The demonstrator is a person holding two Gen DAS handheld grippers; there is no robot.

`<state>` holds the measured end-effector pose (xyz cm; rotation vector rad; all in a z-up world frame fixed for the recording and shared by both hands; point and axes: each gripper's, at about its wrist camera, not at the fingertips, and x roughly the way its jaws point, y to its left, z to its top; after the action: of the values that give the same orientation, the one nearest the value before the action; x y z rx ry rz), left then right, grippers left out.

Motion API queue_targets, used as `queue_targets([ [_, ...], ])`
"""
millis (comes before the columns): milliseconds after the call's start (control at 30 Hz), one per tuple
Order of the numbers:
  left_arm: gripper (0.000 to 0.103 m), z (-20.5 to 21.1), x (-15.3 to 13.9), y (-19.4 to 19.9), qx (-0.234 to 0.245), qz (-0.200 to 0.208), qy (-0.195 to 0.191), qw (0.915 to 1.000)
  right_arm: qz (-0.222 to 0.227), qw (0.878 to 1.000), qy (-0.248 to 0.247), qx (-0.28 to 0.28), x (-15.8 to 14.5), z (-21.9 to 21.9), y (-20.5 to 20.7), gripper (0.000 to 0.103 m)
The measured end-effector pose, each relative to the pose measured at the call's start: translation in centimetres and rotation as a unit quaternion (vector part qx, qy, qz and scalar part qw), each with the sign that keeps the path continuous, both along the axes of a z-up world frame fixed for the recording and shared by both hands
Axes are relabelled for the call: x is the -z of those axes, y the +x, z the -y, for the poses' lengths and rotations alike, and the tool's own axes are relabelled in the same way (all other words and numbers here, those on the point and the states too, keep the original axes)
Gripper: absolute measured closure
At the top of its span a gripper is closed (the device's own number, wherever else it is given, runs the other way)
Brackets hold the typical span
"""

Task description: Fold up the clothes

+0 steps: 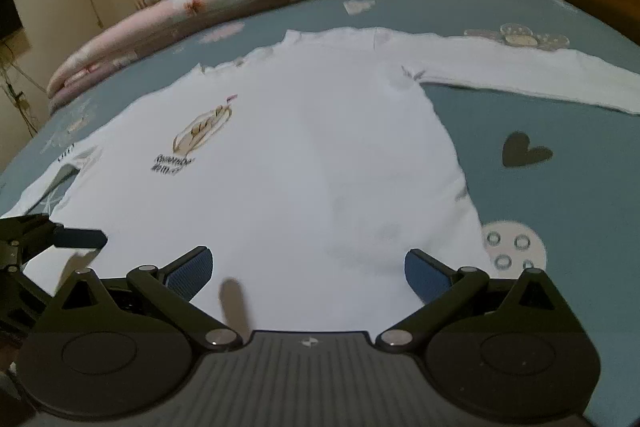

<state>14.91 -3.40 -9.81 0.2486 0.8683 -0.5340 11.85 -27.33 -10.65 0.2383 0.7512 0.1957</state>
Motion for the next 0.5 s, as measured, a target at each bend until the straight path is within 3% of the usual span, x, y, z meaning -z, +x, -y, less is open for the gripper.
queue_targets([
  [133,0.001,0.0,0.0,0.0,0.000,-0.001,0.000,1.0000,-0.004,0.999,-0.017,0.042,-0.1,1.6,-1.0,0.000],
  [233,0.001,0.0,0.0,0.0,0.000,0.000,0.000,1.0000,-0.007,0.998,0.006,0.054,-0.9,2.4,-2.0,0.000],
  [333,0.001,0.0,0.0,0.0,0.001,-0.001,-0.001,1.0000,0.004,0.998,0.029,0.049,-1.8,1.8,-3.8,0.000],
  [433,0.001,0.0,0.0,0.0,0.001,0.001,0.000,1.0000,-0.012,0.997,0.068,0.023,-1.2,1.1,-4.8,0.000],
  [500,0.001,-0.1,0.1,-0.1,0.003,0.003,-0.001,1.0000,-0.024,0.998,0.051,0.022,-0.3,0.7,-5.2,0.000],
])
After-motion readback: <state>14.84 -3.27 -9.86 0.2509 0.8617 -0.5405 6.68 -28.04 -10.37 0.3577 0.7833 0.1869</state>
